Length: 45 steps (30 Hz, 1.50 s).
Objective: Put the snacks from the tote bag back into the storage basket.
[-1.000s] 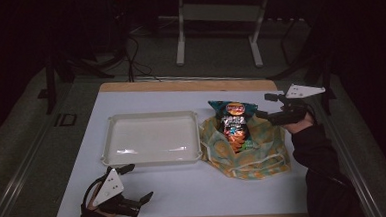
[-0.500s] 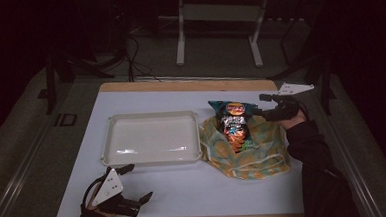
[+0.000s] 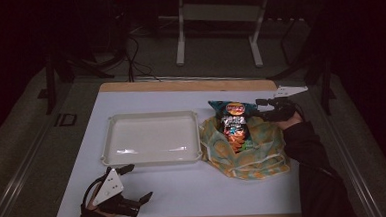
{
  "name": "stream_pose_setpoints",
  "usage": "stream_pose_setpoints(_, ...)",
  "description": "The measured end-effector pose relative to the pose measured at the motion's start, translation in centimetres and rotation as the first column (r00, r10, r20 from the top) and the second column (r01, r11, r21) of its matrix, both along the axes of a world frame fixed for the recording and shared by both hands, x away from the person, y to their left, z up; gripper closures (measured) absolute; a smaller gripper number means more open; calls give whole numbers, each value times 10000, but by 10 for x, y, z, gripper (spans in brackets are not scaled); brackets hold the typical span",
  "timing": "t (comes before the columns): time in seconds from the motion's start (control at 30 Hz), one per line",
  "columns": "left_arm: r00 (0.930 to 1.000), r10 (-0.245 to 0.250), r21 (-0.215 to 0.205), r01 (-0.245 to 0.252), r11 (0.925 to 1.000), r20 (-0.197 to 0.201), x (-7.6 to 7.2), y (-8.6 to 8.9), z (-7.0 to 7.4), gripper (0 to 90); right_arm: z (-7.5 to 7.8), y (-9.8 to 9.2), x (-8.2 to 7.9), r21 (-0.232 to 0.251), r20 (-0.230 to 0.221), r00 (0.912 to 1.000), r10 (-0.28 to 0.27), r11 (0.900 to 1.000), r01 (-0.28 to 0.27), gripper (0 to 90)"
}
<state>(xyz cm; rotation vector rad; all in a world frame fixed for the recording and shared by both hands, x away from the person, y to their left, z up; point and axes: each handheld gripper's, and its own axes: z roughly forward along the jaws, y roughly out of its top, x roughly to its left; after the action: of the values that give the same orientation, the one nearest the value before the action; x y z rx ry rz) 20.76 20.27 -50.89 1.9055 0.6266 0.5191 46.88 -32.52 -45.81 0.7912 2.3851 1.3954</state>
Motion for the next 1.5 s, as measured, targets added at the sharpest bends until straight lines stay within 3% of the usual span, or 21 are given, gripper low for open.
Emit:
stream_pose_setpoints(0.33, 10000, -10, 9, 10, 10000, -35, 0, 0, 0, 3, -15, 5, 7, -502, -554, 9982, 208, 9985, -236, 561)
stream_pose_setpoints(0.5, 10000, -8, 5, 8, 10000, -37, 0, 0, -1, 3, -19, 6, 11, -582, -818, 9964, 234, 9979, -282, 706)
stream_pose_setpoints(0.63, 10000, -18, 17, 19, 10000, -39, 0, 0, -1, 3, -20, 7, 13, -722, -978, 9949, 252, 9969, -323, 765)
stream_pose_setpoints(0.73, 10000, -17, 14, 17, 10000, -37, 0, 0, -1, 3, -19, 8, 13, -850, -1031, 9943, 283, 9957, -371, 883)
stream_pose_setpoints(1.0, 10000, -4, 20, 4, 10000, -21, 0, 0, -1, 3, -12, 12, 9, -870, -905, 9953, 330, 9954, -409, 900)
stream_pose_setpoints(1.3, 10000, 4, 38, -4, 10000, -8, 0, 0, -1, 3, 7, 15, -2, -134, -654, 9967, 471, 9988, -480, 900)
stream_pose_setpoints(1.5, 10000, -3, 61, 3, 10000, 34, 0, 0, 0, 3, 22, 17, -11, 26, -432, 9972, 603, 9982, -603, 900)
